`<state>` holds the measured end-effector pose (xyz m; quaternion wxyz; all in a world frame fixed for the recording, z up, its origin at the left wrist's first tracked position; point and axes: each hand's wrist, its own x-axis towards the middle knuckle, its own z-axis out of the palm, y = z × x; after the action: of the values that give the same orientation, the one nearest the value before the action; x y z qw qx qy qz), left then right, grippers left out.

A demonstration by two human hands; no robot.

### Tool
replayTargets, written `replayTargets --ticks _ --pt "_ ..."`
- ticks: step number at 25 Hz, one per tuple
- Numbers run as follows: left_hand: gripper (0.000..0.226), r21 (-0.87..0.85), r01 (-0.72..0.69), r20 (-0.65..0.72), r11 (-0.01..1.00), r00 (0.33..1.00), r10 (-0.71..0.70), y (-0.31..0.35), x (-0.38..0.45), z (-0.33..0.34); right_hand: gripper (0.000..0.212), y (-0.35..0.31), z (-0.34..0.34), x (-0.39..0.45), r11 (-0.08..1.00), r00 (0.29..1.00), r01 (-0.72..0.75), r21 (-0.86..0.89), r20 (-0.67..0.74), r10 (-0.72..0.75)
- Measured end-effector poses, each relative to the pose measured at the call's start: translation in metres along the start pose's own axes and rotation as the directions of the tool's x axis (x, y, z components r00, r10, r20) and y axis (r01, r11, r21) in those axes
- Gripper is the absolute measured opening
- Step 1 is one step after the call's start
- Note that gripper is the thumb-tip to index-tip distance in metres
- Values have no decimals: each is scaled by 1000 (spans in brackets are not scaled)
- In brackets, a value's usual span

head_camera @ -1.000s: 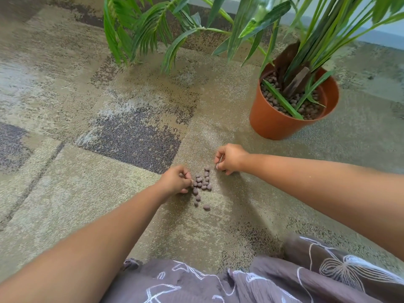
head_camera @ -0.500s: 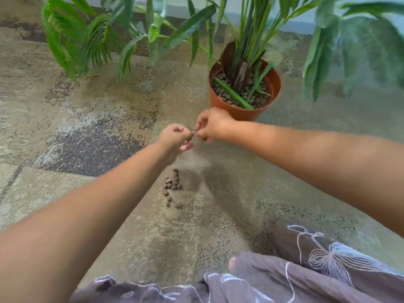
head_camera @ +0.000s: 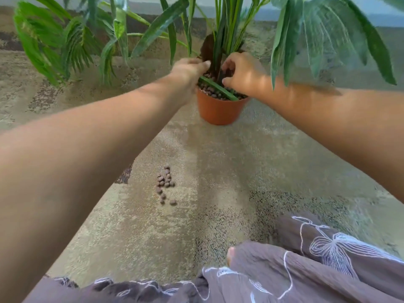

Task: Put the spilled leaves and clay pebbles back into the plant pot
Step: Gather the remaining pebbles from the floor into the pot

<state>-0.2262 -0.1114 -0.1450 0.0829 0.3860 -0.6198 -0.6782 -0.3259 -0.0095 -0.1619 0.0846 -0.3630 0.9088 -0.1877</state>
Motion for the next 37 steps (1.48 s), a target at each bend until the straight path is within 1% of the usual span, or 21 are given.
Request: replayTargets --ticks 2,3,5,6,7,8,9,10,12,14,16,17,19,21,22,24,26,29,31,35,37 --pt "28 147 -7 -56 989 998 16 -26 -6 -17 33 3 9 -8 999 1000 -2 34 -21 2" --pt "22 198 3 -66 980 998 11 -42 -12 -28 30 1 15 -13 998 999 27 54 -45 -25" --pt "12 287 3 -85 958 996 23 -77 -23 -53 25 -10 27 -24 985 982 172 35 -84 -169" --pt "11 345 6 -115 939 993 36 -94 -27 -67 23 -17 34 -29 961 959 277 -1 -58 -277" --pt "11 417 26 -150 909 988 40 -111 -31 -80 23 -25 41 -33 920 921 389 -44 14 -388" --pt "16 501 56 -164 864 986 32 -128 -34 -93 25 -34 50 -37 868 870 489 -88 117 -479" --pt "23 589 68 -136 805 991 15 -146 -38 -104 27 -41 60 -40 817 819 562 -130 227 -527" --pt "34 676 56 -73 735 997 -9 -162 -43 -112 30 -47 70 -43 778 778 605 -167 330 -534" --pt "61 814 -28 79 581 995 -62 -192 -53 -123 39 -57 93 -51 752 734 625 -207 482 -477" --pt "80 876 -98 135 473 990 -45 -215 -56 -127 49 -63 119 -60 813 743 556 -175 543 -391" --pt "82 886 -136 138 444 990 27 -231 -57 -124 52 -58 144 -72 877 764 457 -150 571 -301" --pt "79 887 -142 127 438 990 65 -237 -59 -120 55 -55 156 -80 882 750 448 -146 597 -283" --pt "69 889 -151 106 433 986 127 -250 -64 -114 67 -51 175 -99 868 683 485 -110 667 -297" --pt "55 876 -182 111 447 977 181 -258 -74 -109 78 -49 184 -113 849 634 526 -43 686 -358" --pt "46 868 -207 116 452 969 220 -260 -80 -108 78 -49 185 -115 830 617 558 -12 675 -405" --pt "31 875 -245 126 418 948 291 -261 -88 -107 69 -50 186 -112 776 567 631 22 669 -481" --pt "24 885 -238 119 400 946 300 -261 -92 -109 53 -55 185 -108 725 529 689 24 667 -525" --pt "20 863 -213 97 459 960 263 -262 -96 -109 25 -66 186 -104 637 493 770 -9 641 -588" --pt "14 828 -177 46 532 967 249 -261 -97 -106 17 -68 186 -101 625 490 780 -33 653 -577" --pt "9 703 -26 -115 710 982 150 -256 -93 -103 13 -65 188 -95 760 564 650 -8 676 -475" --pt "11 648 37 -160 761 983 89 -252 -90 -104 13 -63 186 -90 819 598 573 21 673 -435"
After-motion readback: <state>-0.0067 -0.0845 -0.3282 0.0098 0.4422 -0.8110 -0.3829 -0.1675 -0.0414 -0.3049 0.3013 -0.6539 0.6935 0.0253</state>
